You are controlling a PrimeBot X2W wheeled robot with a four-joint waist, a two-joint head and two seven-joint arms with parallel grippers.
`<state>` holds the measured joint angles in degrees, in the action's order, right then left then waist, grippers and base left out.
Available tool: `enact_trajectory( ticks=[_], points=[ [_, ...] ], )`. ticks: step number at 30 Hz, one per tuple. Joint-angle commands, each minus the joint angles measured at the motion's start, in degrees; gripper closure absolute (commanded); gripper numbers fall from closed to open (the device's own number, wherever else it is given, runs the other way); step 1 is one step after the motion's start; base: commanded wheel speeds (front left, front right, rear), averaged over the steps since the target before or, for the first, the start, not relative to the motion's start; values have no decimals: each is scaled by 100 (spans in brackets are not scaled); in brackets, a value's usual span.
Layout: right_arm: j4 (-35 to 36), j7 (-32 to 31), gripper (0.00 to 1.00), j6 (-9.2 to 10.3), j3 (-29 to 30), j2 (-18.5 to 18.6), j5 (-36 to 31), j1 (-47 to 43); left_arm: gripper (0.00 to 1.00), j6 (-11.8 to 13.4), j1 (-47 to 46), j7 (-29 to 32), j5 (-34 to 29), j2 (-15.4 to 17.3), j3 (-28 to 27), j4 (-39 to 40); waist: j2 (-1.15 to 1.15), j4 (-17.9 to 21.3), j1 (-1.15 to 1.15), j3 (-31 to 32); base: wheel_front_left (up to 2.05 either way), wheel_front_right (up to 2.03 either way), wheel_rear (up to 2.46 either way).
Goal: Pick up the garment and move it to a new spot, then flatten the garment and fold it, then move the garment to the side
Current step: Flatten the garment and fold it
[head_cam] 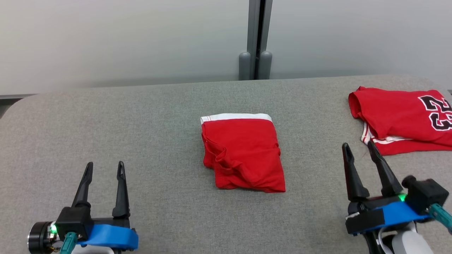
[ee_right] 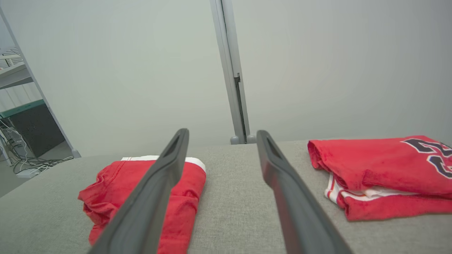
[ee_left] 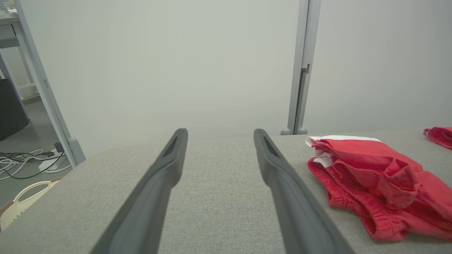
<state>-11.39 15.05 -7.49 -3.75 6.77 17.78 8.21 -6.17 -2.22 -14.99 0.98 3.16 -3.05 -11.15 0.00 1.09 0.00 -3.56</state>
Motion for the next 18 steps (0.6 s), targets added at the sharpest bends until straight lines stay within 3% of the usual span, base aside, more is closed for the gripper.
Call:
enact_trajectory(
  ticks=[1, 11, 18],
  points=[
    [73, 13, 0, -1, 62, -49, -40, -148, 0, 26, 72, -26, -28, 28, -20, -13, 0, -5, 0, 40, 0, 0, 0],
    [613, 13, 0, -1, 417, -281, -685, -795, 0, 58, 251, -26, -54, 78, 19, -96, 0, -155, 0, 151, 0, 0, 0],
    [511, 14, 0, -1, 358, -379, -784, -1059, 0, 89, 293, -26, -59, 94, 70, -140, 0, -251, 0, 231, 0, 0, 0]
  ],
)
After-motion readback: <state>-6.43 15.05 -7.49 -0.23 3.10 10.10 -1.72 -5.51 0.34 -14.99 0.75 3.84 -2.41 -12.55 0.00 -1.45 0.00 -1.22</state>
